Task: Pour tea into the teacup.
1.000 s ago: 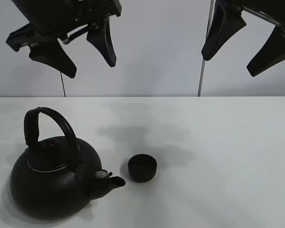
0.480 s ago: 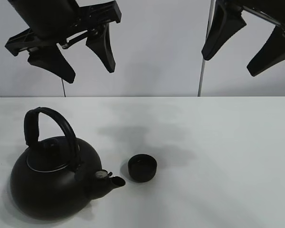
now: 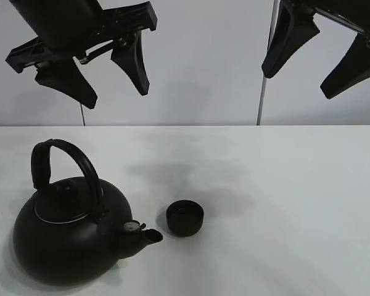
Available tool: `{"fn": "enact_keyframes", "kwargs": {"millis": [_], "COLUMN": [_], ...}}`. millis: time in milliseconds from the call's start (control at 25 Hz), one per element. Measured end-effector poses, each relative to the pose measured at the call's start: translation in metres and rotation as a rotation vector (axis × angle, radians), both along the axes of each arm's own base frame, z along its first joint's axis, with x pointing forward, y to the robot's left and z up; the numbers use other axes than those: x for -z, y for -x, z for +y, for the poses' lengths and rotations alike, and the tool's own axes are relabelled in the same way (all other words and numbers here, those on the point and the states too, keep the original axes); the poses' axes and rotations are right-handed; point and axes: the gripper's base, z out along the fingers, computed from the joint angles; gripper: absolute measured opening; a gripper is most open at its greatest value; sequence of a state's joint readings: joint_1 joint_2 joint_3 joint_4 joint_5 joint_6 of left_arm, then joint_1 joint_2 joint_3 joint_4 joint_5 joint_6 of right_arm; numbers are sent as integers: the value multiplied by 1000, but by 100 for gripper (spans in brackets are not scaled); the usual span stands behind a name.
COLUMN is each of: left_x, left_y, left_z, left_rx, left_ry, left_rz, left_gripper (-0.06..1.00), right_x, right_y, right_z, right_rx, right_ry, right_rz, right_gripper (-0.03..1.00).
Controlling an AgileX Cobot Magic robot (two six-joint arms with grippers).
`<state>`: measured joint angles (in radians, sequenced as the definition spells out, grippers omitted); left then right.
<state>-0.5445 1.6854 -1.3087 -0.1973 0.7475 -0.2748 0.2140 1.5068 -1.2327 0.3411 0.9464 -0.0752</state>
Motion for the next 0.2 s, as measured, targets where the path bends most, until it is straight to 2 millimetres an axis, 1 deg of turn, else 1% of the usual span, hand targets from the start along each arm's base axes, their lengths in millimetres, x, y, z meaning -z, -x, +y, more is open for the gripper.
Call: {"fn": "enact_keyframes", "kwargs": {"millis": [200], "left_x": [0], "left_y": [0], "left_z": [0], "left_rx": [0], "left_ry": [0], "left_rz": [1], "left_gripper": [52], "right_x": [0], "right_y": [0], "right_z": [0], "right_rx": [0], "right_ry": [0], "right_rz": [0], "right_gripper": [58]}}
